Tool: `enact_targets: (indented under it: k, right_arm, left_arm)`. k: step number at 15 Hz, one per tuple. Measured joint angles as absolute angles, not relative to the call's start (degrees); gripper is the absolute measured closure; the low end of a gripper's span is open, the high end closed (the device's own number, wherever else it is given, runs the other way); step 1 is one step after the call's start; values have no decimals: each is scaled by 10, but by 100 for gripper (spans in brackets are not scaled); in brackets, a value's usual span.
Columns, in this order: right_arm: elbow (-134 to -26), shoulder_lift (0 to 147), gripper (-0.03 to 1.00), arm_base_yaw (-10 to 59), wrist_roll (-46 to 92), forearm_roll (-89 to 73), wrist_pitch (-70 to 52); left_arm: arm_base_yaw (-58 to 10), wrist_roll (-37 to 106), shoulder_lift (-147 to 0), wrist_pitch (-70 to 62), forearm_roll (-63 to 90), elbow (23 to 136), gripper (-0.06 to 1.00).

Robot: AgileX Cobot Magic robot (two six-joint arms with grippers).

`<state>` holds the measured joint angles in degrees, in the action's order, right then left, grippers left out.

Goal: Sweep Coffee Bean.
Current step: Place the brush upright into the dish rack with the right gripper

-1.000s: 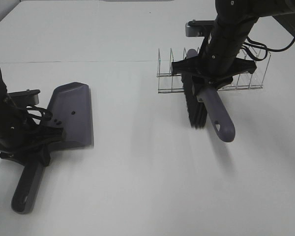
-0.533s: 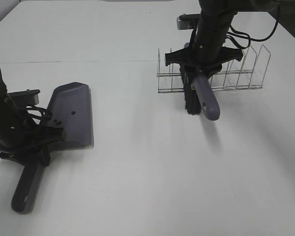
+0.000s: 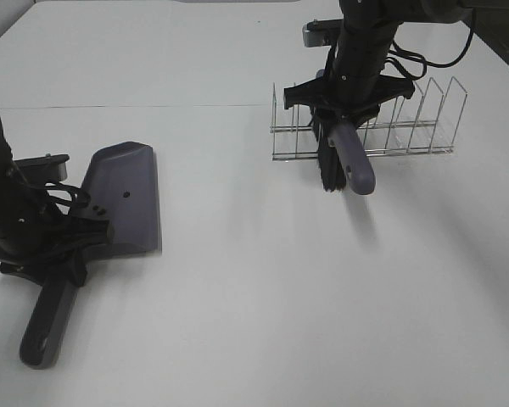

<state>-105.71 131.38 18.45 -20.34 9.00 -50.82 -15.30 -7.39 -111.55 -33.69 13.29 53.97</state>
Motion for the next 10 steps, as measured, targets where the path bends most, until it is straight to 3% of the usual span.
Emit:
enact_targets:
  k: [10]
  right_arm:
    - [-1092, 1327, 68, 184, -199, 92, -535]
  left_arm:
    - [-153, -74, -1116, -321, 172, 540, 61]
